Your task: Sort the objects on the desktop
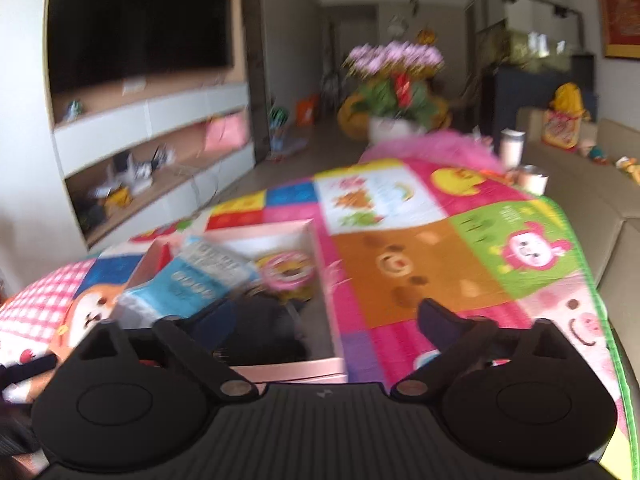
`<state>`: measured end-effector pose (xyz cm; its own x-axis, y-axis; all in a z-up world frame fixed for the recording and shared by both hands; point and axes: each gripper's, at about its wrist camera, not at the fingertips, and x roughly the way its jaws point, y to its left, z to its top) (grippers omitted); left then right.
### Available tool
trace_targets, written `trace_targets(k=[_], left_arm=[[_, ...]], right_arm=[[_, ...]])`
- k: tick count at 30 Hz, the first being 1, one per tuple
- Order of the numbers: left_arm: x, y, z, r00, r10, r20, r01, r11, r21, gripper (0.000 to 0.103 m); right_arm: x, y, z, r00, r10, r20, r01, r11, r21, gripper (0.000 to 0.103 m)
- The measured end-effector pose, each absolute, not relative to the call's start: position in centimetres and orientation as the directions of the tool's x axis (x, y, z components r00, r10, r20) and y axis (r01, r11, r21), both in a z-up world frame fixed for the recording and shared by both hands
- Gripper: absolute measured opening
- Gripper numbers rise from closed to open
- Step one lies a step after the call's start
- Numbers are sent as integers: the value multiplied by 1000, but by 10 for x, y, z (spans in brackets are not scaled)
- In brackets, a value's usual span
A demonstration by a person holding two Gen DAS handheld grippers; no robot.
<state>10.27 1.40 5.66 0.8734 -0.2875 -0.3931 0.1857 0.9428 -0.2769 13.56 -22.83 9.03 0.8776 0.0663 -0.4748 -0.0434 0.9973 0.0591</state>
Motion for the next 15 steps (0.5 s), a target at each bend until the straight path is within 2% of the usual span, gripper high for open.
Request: trace_targets(k=[3, 5, 6, 7, 8, 11, 14, 15], left_arm=[[118, 0, 76, 836, -371, -404, 296, 925, -236, 103], [131, -11, 84, 820, -372, -434, 319, 928, -192, 100], [138, -16, 86, 816, -363, -450, 319, 932, -173, 96], [147, -21, 88, 811, -352, -468, 315, 936, -158, 81], [158, -24, 89, 805, -336, -490, 303, 942, -148, 74], [187, -34, 85, 801, -280, -530, 255, 959, -120, 74], [212, -44, 69, 788, -189, -586, 197, 979, -50, 73], [219, -45, 63, 771, -185, -609, 186, 980, -63, 73]], right_arm=[[123, -238, 67, 911, 30, -411, -8, 999, 53, 103], [115, -243, 51, 915, 48, -401, -14, 996, 88, 103], [112, -247, 44, 914, 61, -401, -13, 993, 121, 103], [109, -252, 38, 911, 69, -407, -6, 988, 155, 103], [108, -257, 36, 909, 70, -410, 8, 983, 185, 103], [104, -269, 40, 930, 86, -359, 9, 967, 254, 103], [108, -269, 37, 914, 110, -390, -5, 965, 261, 103], [109, -267, 37, 914, 101, -392, -1, 969, 247, 103]])
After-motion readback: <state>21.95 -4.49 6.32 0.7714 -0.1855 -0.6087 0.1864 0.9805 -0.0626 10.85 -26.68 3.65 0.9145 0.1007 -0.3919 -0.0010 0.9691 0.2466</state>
